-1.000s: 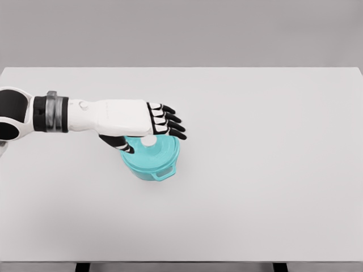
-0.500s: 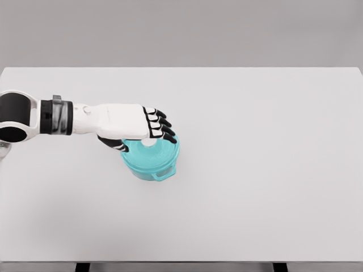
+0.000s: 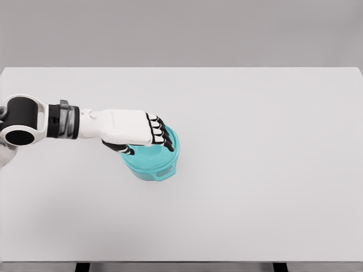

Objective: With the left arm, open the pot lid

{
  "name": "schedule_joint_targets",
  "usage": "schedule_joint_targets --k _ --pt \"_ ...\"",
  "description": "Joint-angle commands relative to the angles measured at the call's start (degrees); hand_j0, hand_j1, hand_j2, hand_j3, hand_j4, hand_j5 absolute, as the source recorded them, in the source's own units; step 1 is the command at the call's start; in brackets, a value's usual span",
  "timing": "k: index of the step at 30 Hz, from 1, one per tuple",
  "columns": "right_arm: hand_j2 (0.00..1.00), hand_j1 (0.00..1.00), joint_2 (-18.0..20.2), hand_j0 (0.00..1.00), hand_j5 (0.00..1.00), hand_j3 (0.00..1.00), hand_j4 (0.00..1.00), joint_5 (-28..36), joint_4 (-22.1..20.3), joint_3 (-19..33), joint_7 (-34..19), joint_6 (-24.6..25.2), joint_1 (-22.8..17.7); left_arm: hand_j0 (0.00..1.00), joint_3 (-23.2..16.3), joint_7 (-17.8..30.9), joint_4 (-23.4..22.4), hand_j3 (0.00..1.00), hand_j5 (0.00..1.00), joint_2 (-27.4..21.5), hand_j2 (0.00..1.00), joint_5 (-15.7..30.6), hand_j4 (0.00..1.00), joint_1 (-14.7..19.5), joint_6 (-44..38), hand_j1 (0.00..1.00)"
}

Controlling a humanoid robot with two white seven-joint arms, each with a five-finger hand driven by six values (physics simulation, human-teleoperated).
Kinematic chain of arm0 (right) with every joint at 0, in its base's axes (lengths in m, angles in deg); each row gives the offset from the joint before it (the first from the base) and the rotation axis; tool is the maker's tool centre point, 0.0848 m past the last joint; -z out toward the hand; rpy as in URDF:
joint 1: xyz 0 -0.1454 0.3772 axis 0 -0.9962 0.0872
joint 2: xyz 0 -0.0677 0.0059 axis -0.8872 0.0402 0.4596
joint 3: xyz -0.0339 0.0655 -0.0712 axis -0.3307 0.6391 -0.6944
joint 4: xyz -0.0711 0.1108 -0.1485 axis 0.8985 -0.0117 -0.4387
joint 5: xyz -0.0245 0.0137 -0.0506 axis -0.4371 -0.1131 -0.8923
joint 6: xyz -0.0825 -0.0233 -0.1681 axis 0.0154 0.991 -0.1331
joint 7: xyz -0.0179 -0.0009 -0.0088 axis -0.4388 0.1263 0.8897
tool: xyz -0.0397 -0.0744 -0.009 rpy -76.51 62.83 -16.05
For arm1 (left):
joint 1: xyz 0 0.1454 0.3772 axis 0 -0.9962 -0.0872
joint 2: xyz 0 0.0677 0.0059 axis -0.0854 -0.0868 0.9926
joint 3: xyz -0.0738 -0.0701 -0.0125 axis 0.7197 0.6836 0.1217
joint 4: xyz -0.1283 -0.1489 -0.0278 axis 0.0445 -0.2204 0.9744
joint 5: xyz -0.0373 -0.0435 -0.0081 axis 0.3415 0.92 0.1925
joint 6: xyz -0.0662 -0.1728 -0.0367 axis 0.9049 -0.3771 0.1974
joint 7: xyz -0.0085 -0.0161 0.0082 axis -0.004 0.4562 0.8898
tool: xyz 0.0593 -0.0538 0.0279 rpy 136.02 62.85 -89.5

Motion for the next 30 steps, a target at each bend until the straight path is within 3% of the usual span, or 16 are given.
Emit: schedule_joint_targets --k 1,11,16,18,27,30 --pt "1.00 1.00 0.0 1.00 1.00 1.00 1.00 0.0 0.0 0.0 0.0 0.0 0.0 0.81 0.0 0.0 -0.9 0.81 0.81 0.8 0.81 -0.7 0.81 0.0 -0.2 0.81" --pt "1.00 1.00 0.0 1.00 1.00 1.00 1.00 0.0 0.0 0.0 0.0 0.0 0.0 0.79 -0.6 0.0 -2.1 0.79 0.79 1.0 0.79 -1.8 0.79 0.1 -0.2 0.79" --pt "1.00 1.00 0.0 1.00 1.00 1.00 1.00 0.0 0.0 0.0 0.0 0.0 -0.1 0.72 -0.8 0.0 -2.8 0.72 0.72 1.5 0.72 -3.0 0.72 0.1 -0.1 0.72" --pt "1.00 1.00 0.0 1.00 1.00 1.00 1.00 0.0 0.0 0.0 0.0 0.0 0.0 0.61 -0.8 0.0 -2.9 0.61 0.61 1.5 0.61 -3.1 0.61 0.1 0.0 0.61" --pt "1.00 1.00 0.0 1.00 1.00 1.00 1.00 0.0 0.0 0.0 0.0 0.0 0.0 0.42 -0.8 0.0 -2.8 0.42 0.42 0.8 0.42 -3.1 0.42 1.0 0.1 0.42" --pt "1.00 1.00 0.0 1.00 1.00 1.00 1.00 0.0 0.0 0.0 0.0 0.0 -0.1 0.34 -0.7 0.0 -2.7 0.34 0.34 -1.8 0.34 -3.0 0.34 1.8 0.1 0.34"
